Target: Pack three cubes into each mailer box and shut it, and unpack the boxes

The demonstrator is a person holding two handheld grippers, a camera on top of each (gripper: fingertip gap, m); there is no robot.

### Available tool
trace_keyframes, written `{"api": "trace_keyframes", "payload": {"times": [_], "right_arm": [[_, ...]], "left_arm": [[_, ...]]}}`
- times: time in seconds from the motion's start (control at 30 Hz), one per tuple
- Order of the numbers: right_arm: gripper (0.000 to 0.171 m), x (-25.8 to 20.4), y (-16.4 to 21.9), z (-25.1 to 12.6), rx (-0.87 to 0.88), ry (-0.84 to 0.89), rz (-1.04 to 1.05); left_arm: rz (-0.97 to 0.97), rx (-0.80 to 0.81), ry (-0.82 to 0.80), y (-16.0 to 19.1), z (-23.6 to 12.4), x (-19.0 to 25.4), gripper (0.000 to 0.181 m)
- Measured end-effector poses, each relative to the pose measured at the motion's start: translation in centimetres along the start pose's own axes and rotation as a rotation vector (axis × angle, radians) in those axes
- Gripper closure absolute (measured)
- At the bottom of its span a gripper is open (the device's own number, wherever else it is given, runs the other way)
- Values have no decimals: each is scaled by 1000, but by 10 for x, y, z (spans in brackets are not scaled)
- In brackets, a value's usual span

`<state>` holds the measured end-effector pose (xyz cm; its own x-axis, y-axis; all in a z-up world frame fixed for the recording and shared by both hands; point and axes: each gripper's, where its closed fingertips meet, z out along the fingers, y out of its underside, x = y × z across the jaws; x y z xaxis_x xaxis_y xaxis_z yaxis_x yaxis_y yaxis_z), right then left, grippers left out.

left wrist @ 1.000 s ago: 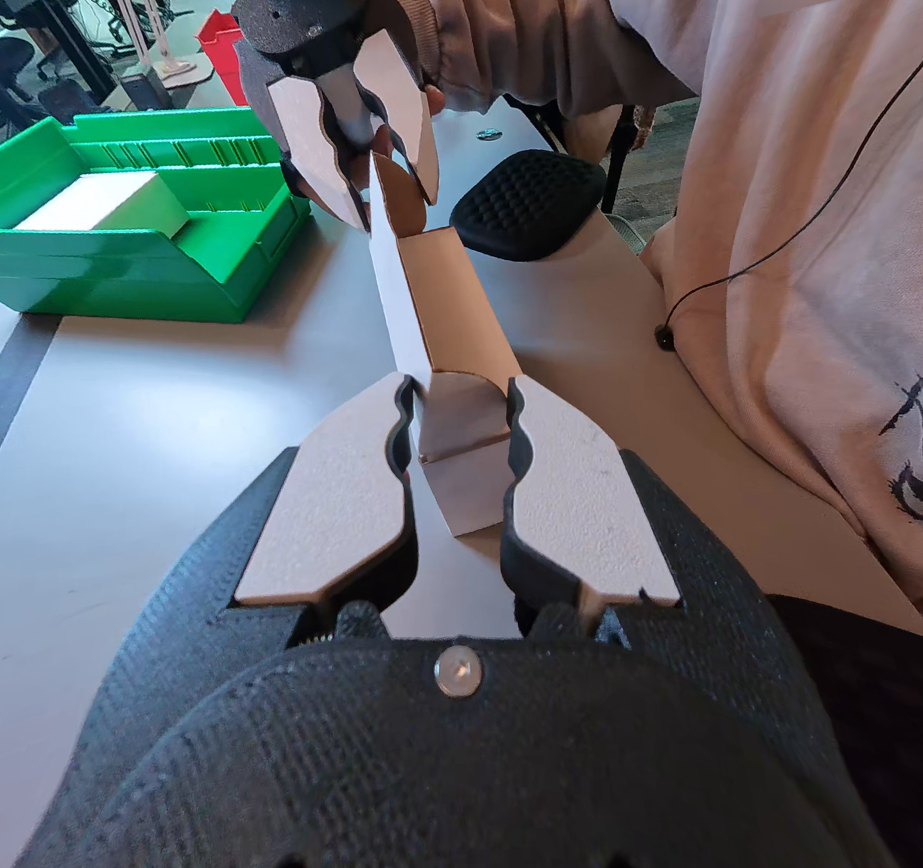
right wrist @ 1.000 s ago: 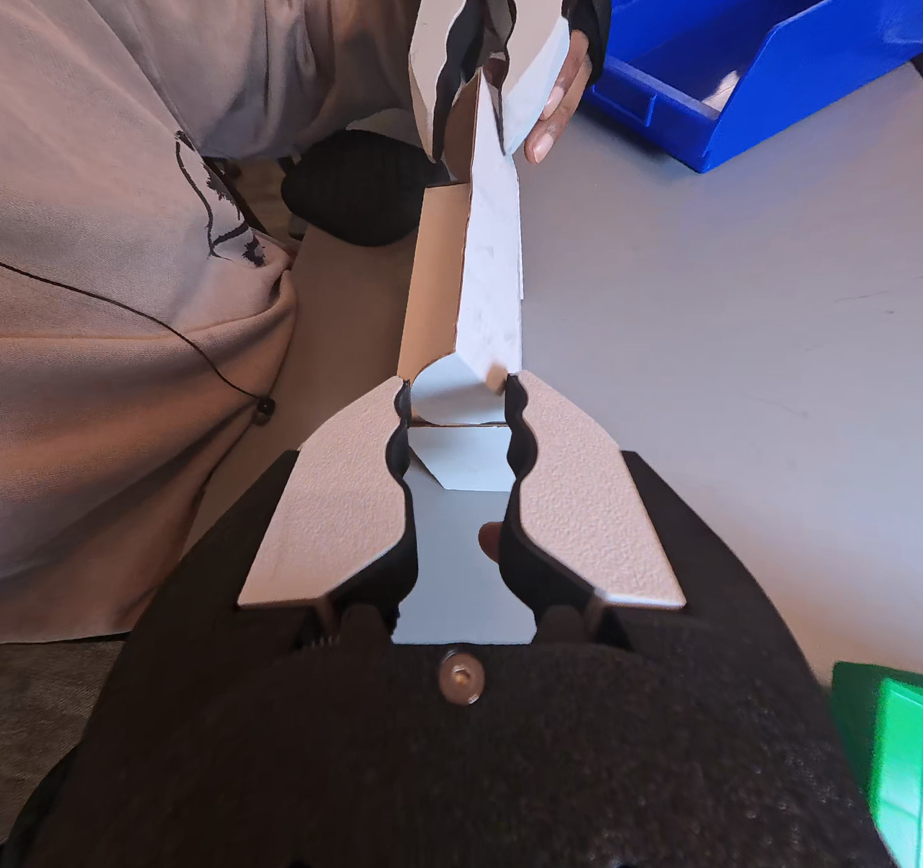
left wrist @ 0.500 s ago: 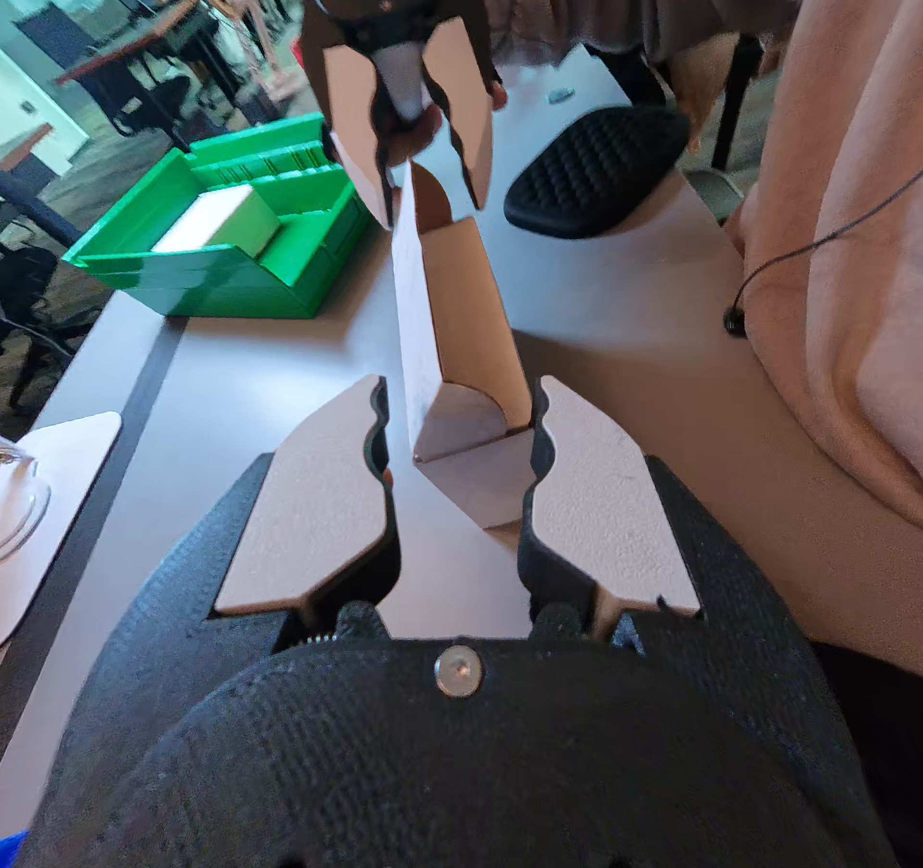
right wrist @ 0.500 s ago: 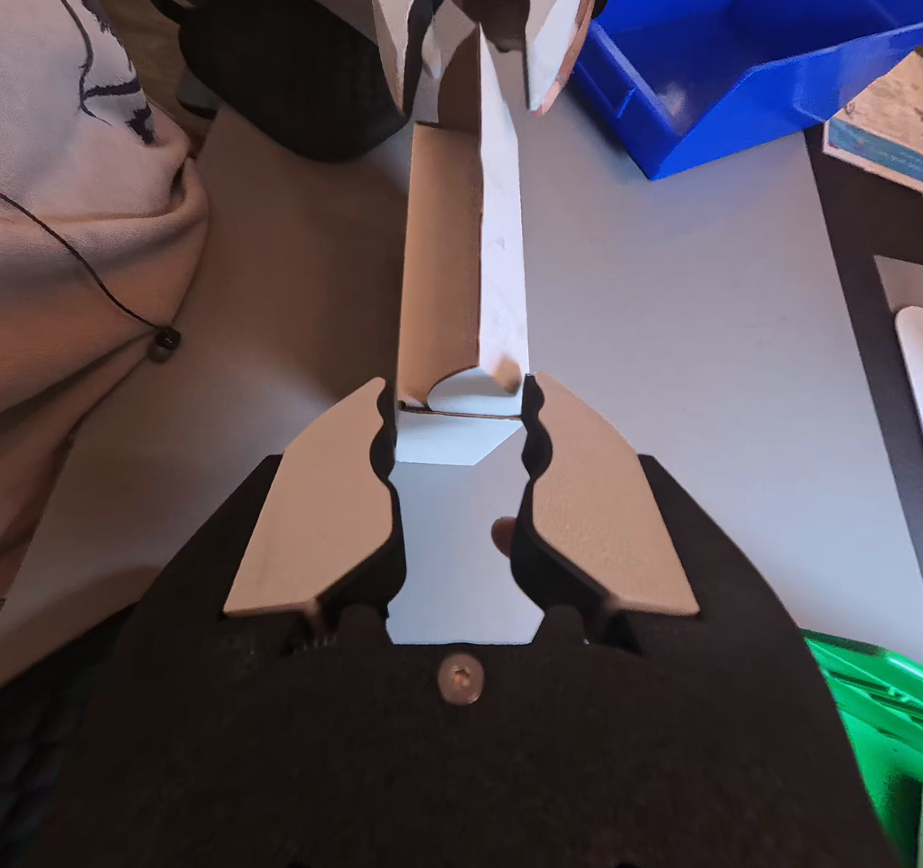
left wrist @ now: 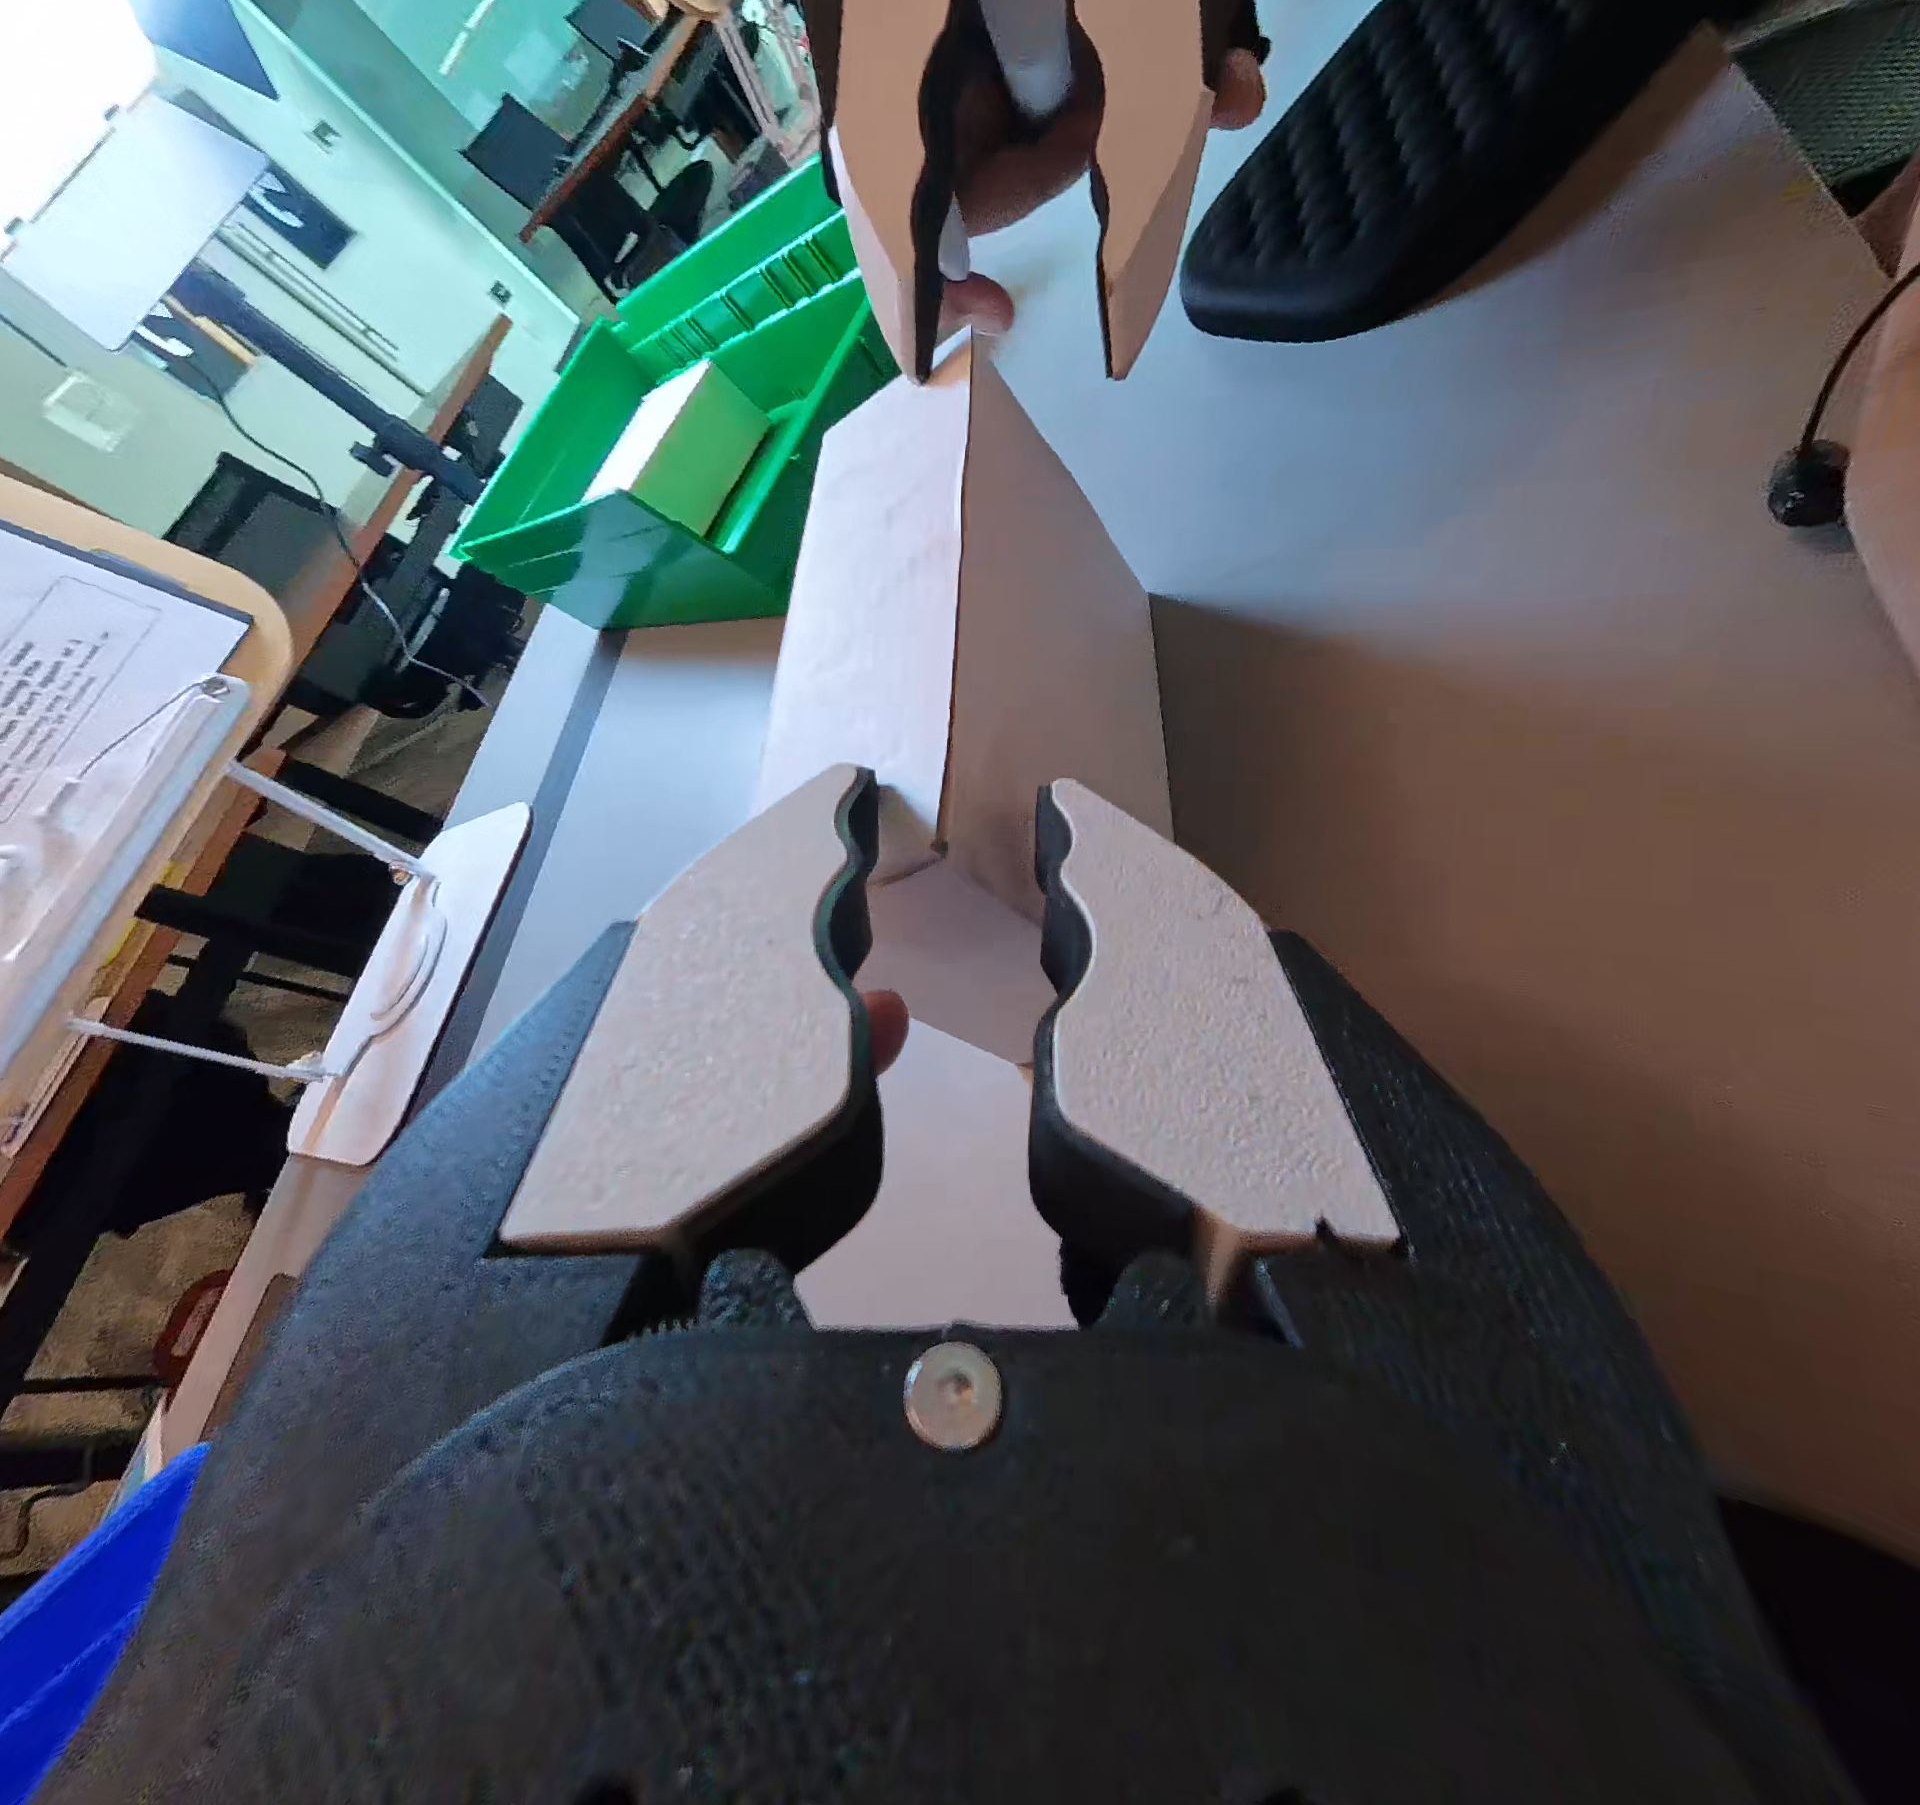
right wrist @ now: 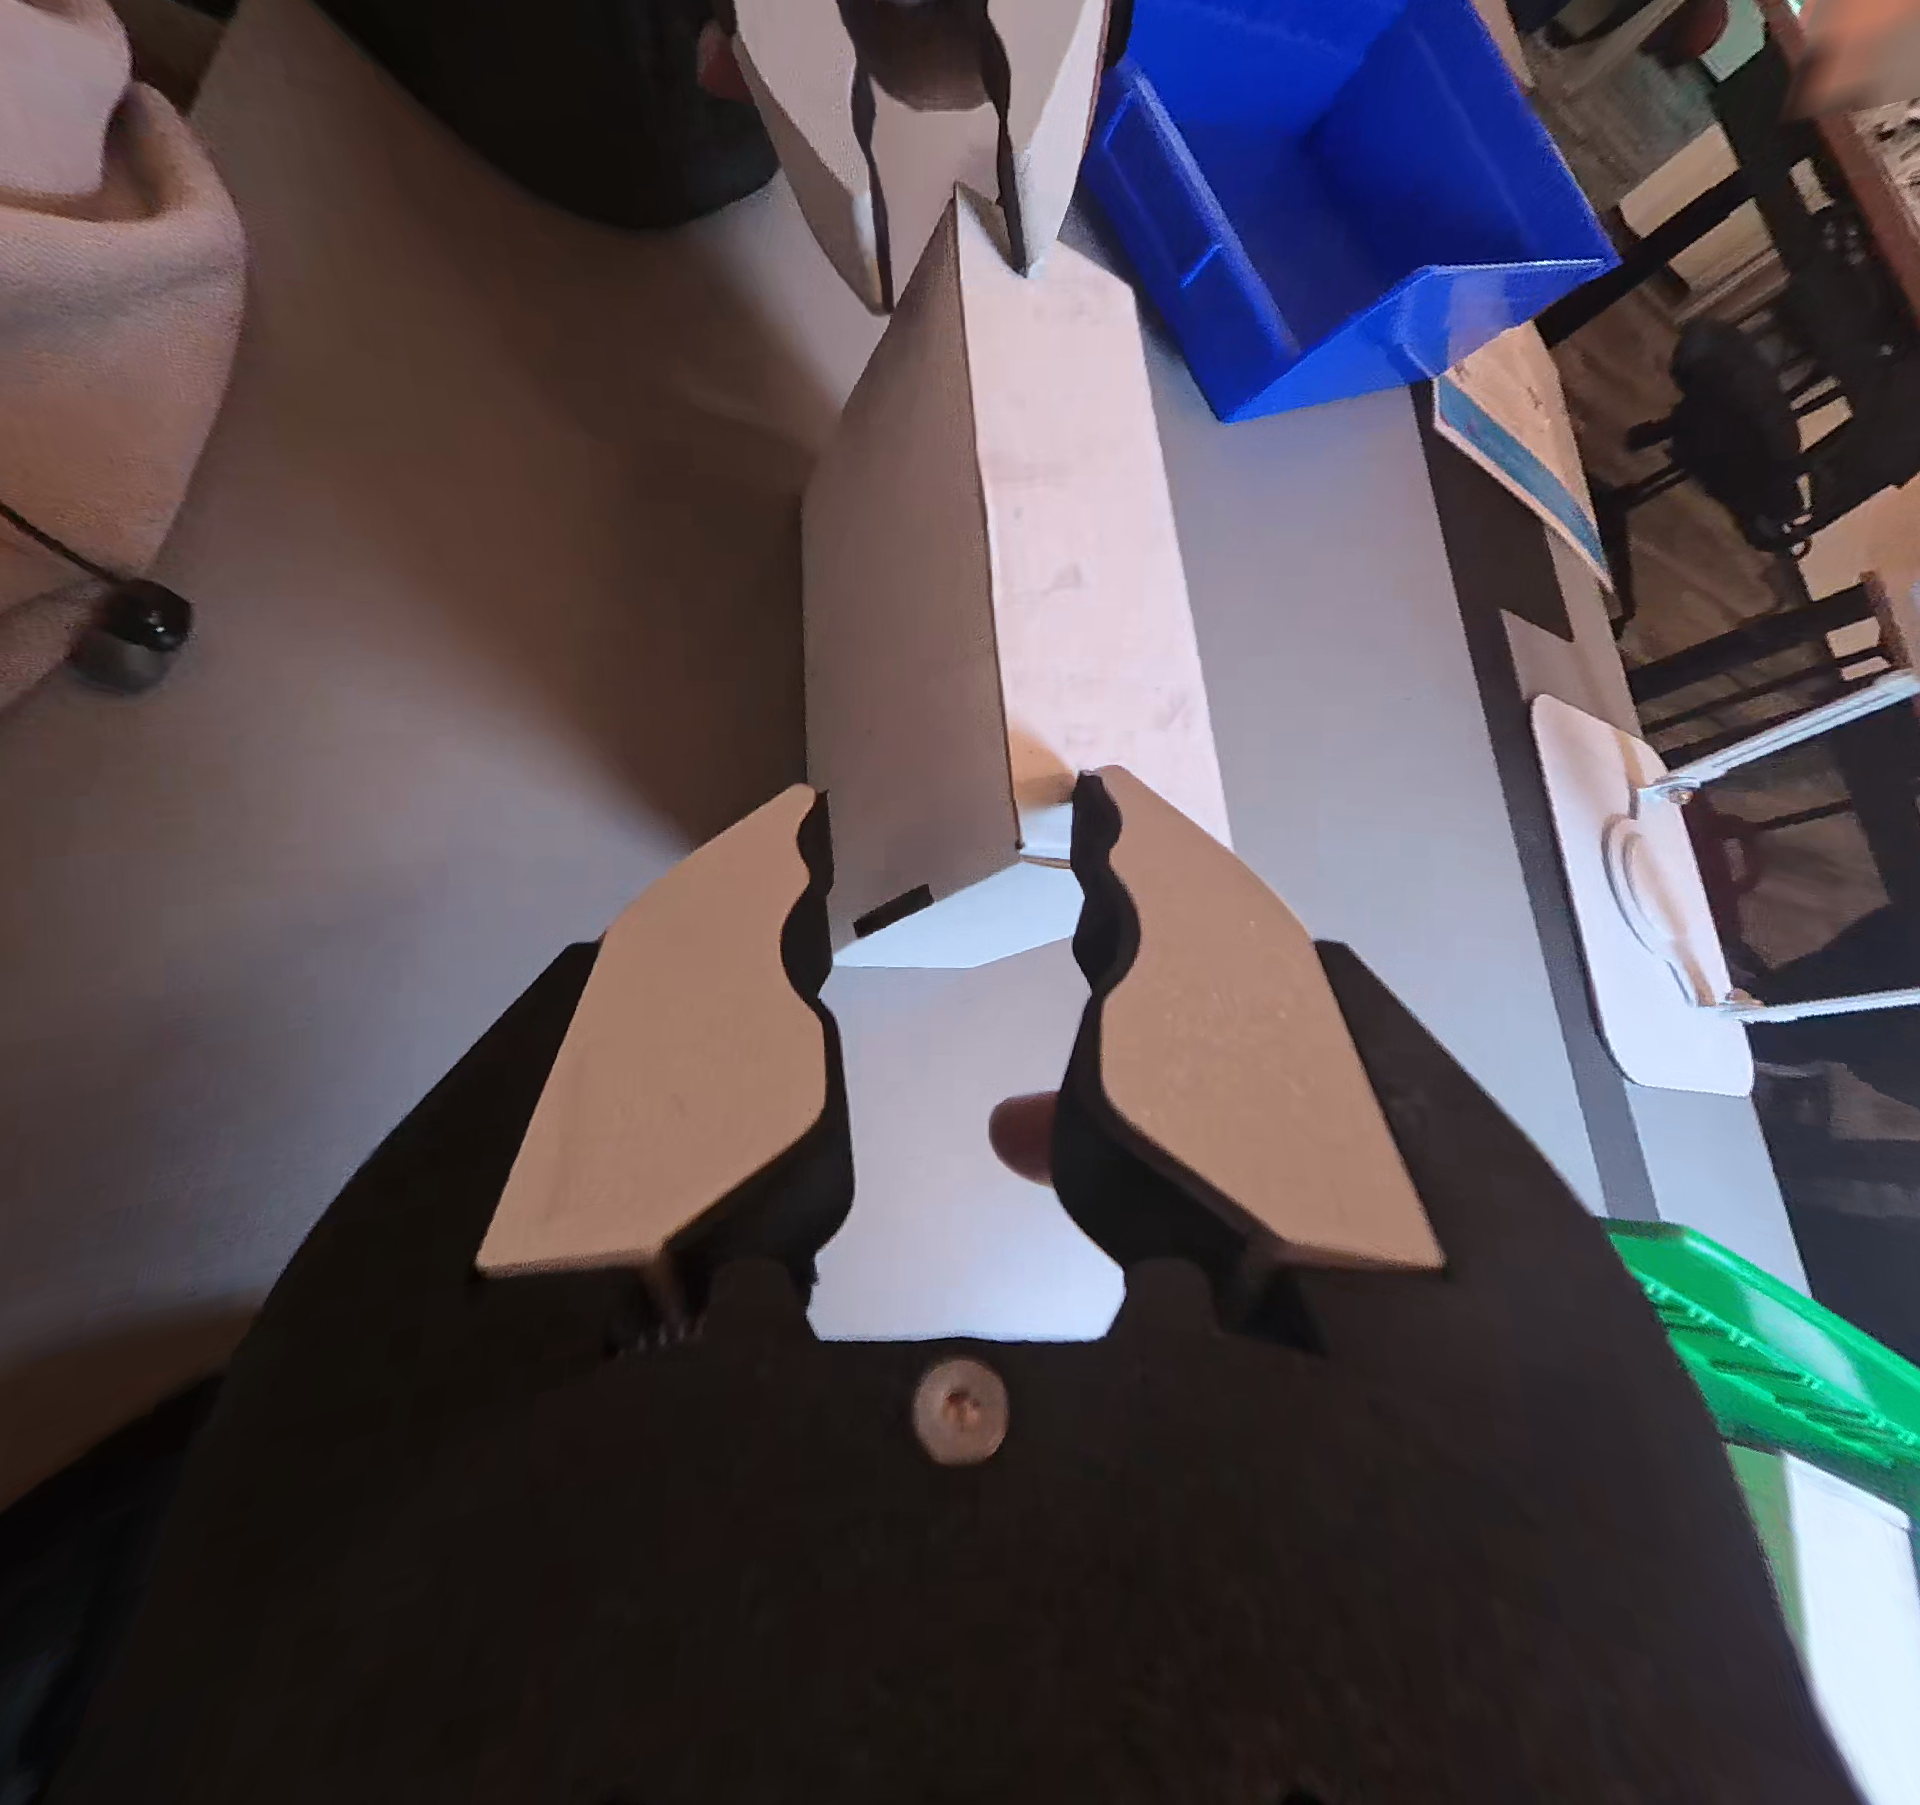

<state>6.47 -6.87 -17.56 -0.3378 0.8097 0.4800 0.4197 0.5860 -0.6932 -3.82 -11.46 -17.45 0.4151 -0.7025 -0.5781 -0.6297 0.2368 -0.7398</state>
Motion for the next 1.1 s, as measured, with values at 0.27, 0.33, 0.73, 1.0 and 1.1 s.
{"api": "trace_keyframes", "payload": {"times": [0.27, 0.33, 0.73, 1.0, 1.1], "right_arm": [[120, 2, -4, -2, -81, -55, 67], [117, 12, -13, -6, -87, -38, 86], [99, 14, -24, 40, -493, -177, -37], [108, 19, -14, 36, -663, -125, -202], [108, 59, -18, 5, -654, 42, -172]], "left_arm": [[-170, 49, 18, -7, -1, -5, 133], [-279, 110, -3, -9, -5, -16, 117], [-242, -122, -25, 22, 31, -3, 108], [-273, -51, -140, 11, 16, -21, 99], [-410, 61, -239, 7, -8, -53, 107]]}}
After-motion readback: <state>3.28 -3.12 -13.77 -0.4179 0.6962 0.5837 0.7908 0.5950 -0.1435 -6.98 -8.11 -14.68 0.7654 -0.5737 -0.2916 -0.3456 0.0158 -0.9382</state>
